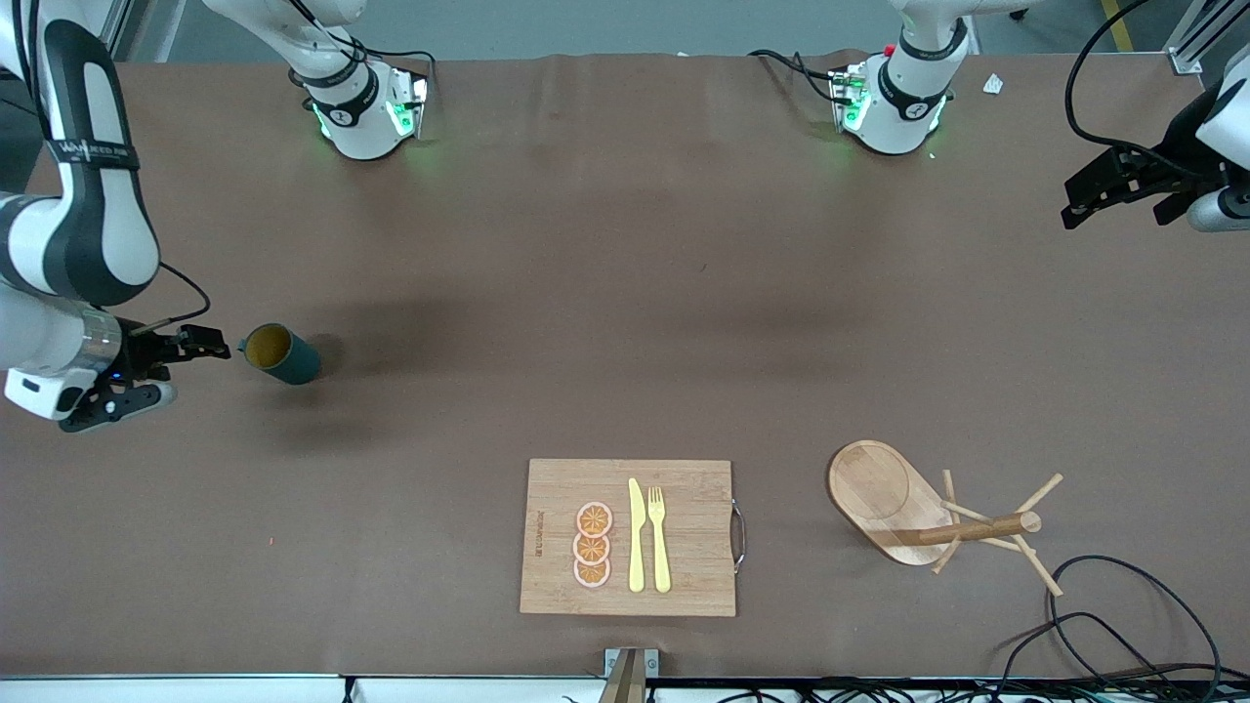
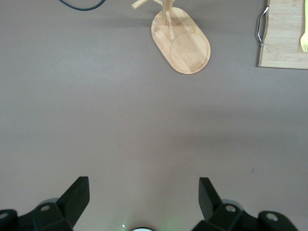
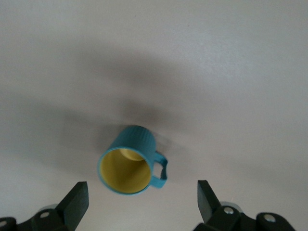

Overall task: Pass cup and hang on rack
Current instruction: 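Close the right gripper on the teal mug's rim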

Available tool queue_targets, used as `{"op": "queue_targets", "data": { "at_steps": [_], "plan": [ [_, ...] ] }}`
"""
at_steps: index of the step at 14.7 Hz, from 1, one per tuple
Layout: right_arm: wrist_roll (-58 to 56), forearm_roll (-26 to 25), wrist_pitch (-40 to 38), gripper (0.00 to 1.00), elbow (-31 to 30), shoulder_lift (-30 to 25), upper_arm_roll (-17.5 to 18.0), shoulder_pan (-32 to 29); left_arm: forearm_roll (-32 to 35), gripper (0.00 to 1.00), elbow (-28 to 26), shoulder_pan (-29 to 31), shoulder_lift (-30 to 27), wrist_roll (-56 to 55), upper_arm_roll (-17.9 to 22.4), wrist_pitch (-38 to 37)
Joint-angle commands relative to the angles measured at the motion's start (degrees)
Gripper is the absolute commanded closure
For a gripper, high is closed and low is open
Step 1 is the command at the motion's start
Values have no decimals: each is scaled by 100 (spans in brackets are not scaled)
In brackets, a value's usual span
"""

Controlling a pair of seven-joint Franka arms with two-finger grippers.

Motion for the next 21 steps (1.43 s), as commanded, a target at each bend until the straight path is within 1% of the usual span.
{"op": "queue_targets", "data": {
  "at_steps": [1, 3, 5, 7, 9, 10, 11, 12, 13, 14, 16, 17, 18, 21],
  "plan": [
    [-676, 27, 532, 0, -499, 8, 82, -196, -103, 0, 38, 23, 12, 30, -1, -55],
    [-879, 35, 840, 0, -639, 184, 91, -328, -103, 0, 38, 23, 3, 30, -1, -55],
    [-1081, 227, 1209, 0, -885, 246, 82, -346, -112, 0, 38, 31, 3, 30, -1, -55],
    [-1178, 404, 1368, 0, -991, 351, 82, -355, -112, 0, 21, 31, 12, 30, -1, -55],
    [-1205, 475, 1535, 0, -1079, 448, 91, -329, -112, 0, 3, 31, 3, 30, -1, -55],
    [-1205, 475, 1597, 3, -1132, 457, 100, -311, -112, 0, -6, 40, 3, 30, -1, -46],
    [-1205, 475, 1710, 8, -1210, 466, 100, -303, -112, 0, -6, 32, 3, 30, -1, -46],
    [-1213, 475, 1842, 17, -1333, 457, 108, -302, -112, 0, -6, 31, 12, 30, -1, -46],
    [-1301, 475, 1965, 28, -1421, 457, 126, -302, -112, 0, -6, 40, 12, 30, -1, -46],
    [-1441, 475, 2027, 43, -1457, 466, 135, -320, -112, 0, -23, 40, 3, 30, -1, -38],
    [-1635, 475, 2010, 87, -1466, 475, 135, -320, -112, 0, -32, 40, 3, 30, -1, -37],
    [-1627, 475, 1993, 98, -1466, 475, 135, -320, -112, 0, -32, 40, 3, 30, -1, -37],
    [-1618, 475, 1975, 100, -1466, 475, 135, -303, -112, 0, -32, 40, 3, 30, -1, -37],
    [-1557, 536, 1721, 100, -1422, 396, 170, -215, -112, 0, -32, 40, 12, 30, -1, -37]
  ]
}}
